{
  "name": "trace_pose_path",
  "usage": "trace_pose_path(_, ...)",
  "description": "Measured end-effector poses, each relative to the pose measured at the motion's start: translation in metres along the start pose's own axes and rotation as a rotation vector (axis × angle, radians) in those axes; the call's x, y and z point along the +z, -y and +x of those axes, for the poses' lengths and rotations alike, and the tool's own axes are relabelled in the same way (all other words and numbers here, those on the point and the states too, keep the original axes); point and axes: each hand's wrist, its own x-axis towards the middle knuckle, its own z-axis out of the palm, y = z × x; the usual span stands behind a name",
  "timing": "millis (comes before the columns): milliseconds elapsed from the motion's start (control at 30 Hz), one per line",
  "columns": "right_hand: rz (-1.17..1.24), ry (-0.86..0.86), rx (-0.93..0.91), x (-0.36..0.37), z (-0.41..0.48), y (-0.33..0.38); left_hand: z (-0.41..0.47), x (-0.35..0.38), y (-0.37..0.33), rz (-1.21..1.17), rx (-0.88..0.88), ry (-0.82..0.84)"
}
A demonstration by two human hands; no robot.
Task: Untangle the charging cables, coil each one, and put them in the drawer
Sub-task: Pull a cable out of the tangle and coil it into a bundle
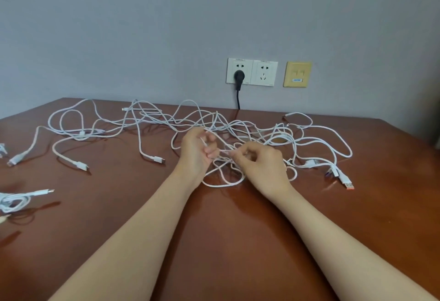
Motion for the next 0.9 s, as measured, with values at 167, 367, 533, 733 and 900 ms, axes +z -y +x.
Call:
trace_pose_path(167,-0.338,0.038,-0.128,0.005,-0.002,0.002,0.006,-0.008,-0.004,-0.218,-0.055,-0.009)
trace_pose_path(367,-0.234,0.055,-0.006,-0.002,-0.002,-0.001,0.010,-0.018,-0.011,-0.390,-0.049,-0.032)
trace_pose_path(533,-0.003,-0.034,-0.012,0.000,0.000,0.001,0.011,-0.016,-0.016,-0.353,-0.015,-0.056)
trace_pose_path(733,0.215,-0.190,0.036,-0.006,0.001,0.005,-0.003,0.000,-0.005,0.421,-0.001,0.099)
trace_pose_path(900,0.233,-0.237,0.029,-0.008,0.002,0.004,-0.014,0.007,0.011,0.967,0.070,0.321)
